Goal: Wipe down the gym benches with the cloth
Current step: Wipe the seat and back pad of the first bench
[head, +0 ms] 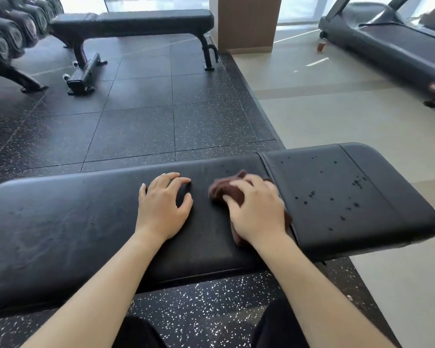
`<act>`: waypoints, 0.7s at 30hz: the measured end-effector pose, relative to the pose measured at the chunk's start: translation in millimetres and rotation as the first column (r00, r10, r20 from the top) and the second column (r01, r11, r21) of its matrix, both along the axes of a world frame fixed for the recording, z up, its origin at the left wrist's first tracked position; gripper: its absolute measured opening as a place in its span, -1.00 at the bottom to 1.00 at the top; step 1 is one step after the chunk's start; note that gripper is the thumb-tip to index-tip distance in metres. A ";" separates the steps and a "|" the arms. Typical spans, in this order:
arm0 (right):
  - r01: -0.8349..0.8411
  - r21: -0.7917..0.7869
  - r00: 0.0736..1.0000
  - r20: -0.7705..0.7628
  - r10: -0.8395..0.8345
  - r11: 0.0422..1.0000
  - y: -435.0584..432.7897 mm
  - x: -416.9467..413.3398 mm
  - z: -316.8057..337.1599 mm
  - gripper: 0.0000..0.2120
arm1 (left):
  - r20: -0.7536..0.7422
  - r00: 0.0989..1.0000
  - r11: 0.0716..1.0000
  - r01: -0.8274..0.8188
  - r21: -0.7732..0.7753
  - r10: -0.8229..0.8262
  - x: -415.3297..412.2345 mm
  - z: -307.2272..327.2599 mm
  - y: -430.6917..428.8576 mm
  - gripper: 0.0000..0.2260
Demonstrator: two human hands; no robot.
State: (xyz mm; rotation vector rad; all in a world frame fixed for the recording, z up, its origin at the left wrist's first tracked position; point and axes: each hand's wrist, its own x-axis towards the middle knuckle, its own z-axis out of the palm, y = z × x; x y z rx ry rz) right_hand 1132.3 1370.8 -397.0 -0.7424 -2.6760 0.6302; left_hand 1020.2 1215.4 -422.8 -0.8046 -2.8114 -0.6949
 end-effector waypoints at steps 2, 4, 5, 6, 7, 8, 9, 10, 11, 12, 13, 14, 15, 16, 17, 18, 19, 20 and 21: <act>0.024 0.029 0.995 -0.093 -0.021 0.999 -6.1 32.7 -5.5 -0.77 | 0.002 1.000 1.000 0.003 0.004 -0.003 0.0 -1.1 -0.4 -0.72; 0.063 0.029 0.993 -0.099 -0.060 0.998 -4.5 32.7 -8.0 -0.79 | 0.001 1.000 1.000 0.002 0.007 -0.002 -0.4 -1.1 -0.1 -0.72; 0.080 0.027 0.994 -0.075 -0.078 0.996 -1.1 22.9 -7.0 -0.79 | 0.002 1.000 1.000 0.000 0.010 0.000 -0.9 -0.8 0.3 -0.73; 0.094 0.027 0.995 -0.043 -0.093 0.995 3.9 8.8 -5.9 -0.76 | 0.002 1.000 1.000 -0.001 0.014 0.001 -1.7 -0.6 0.6 -0.73; 0.106 0.025 0.994 -0.010 -0.105 0.994 10.4 -7.3 -5.0 -0.73 | 0.001 1.000 1.000 -0.002 0.015 0.002 -2.2 -0.5 0.7 -0.73; 0.112 0.020 0.994 0.019 -0.112 0.994 17.5 -23.9 -4.0 -0.71 | -0.002 1.000 1.000 -0.002 0.015 0.002 -2.8 -0.5 0.8 -0.73; 0.111 0.014 0.993 0.042 -0.111 0.994 24.3 -39.3 -2.6 -0.68 | -0.006 1.000 1.000 0.001 0.012 -0.001 -3.2 -0.4 0.8 -0.73; 0.104 0.009 0.992 0.063 -0.105 0.994 30.2 -52.9 -0.5 -0.67 | -0.006 1.000 1.000 0.002 0.010 -0.002 -3.4 -0.1 0.8 -0.73; 0.097 0.010 0.992 0.086 -0.098 0.995 34.5 -63.9 2.1 -0.67 | -0.003 1.000 1.000 0.003 0.010 -0.003 -3.5 0.2 0.4 -0.72; 0.090 0.015 0.990 0.109 -0.091 0.996 37.1 -71.5 4.6 -0.67 | 0.004 1.000 1.000 0.006 0.010 -0.006 -3.7 0.6 0.1 -0.72; 0.081 0.020 0.988 0.128 -0.083 0.997 37.5 -75.2 6.9 -0.67 | 0.014 1.000 1.000 0.009 0.013 -0.009 -3.7 1.0 -0.9 -0.72; 0.069 0.021 0.987 0.141 -0.071 0.997 35.6 -74.6 9.0 -0.66 | 0.024 1.000 1.000 0.015 0.019 -0.016 -4.1 1.3 -1.9 -0.71; 0.052 0.018 0.987 0.154 -0.054 0.999 31.7 -68.9 10.9 -0.66 | 0.034 0.999 0.999 0.023 0.026 -0.024 -4.3 1.4 -3.0 -0.71; 0.027 0.021 0.985 0.167 -0.031 0.999 25.3 -58.4 11.8 -0.66 | 0.043 0.999 0.999 0.030 0.031 -0.032 -4.1 1.2 -4.3 -0.71; 0.000 0.032 0.986 0.165 -0.005 0.999 17.1 -44.4 10.4 -0.67 | 0.049 0.998 0.999 0.038 0.034 -0.039 -4.0 0.8 -5.4 -0.71; -0.020 0.045 0.990 0.140 0.014 0.999 7.0 -27.9 7.0 -0.67 | 0.051 0.998 0.998 0.044 0.035 -0.046 -4.1 0.3 -5.9 -0.71; -0.027 0.060 0.995 0.098 0.021 0.998 -3.5 -10.8 2.6 -0.69 | 0.053 0.997 0.998 0.050 0.033 -0.051 -3.7 -0.2 -6.3 -0.71; -0.019 0.072 0.999 0.051 0.015 0.997 -13.1 4.2 -0.5 -0.71 | 0.055 0.997 0.998 0.055 0.029 -0.056 -3.7 -0.7 -6.1 -0.70; 0.002 0.079 1.000 0.016 -0.003 0.997 -19.3 13.5 -3.0 -0.72 | 0.058 0.996 0.998 0.059 0.026 -0.061 -3.5 -1.4 -6.2 -0.70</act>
